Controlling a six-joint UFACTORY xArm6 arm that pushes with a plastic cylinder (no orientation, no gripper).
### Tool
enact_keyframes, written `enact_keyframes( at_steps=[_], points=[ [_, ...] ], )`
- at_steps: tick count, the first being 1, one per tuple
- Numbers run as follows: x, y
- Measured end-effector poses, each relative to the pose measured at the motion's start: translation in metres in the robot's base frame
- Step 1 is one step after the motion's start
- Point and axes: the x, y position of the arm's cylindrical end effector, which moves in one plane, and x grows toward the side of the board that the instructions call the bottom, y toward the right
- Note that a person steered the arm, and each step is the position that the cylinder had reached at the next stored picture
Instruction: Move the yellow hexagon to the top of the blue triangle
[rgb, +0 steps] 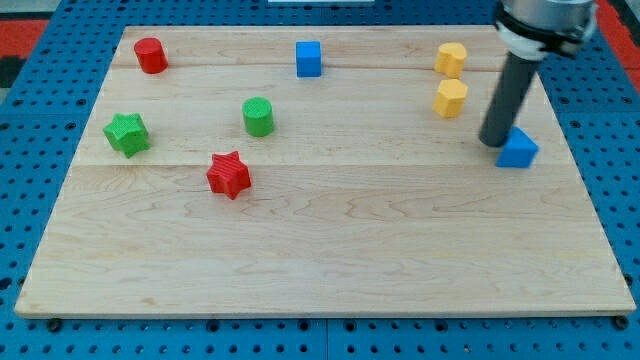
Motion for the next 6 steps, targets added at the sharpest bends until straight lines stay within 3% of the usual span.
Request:
enact_keyframes(
  at_steps=[2,3,4,5,6],
  points=[
    [-0.027,0.041],
    [0.013,0.091],
    [0.036,0.002],
    [0.026,-0.007],
    [-0.04,0.027]
  ],
)
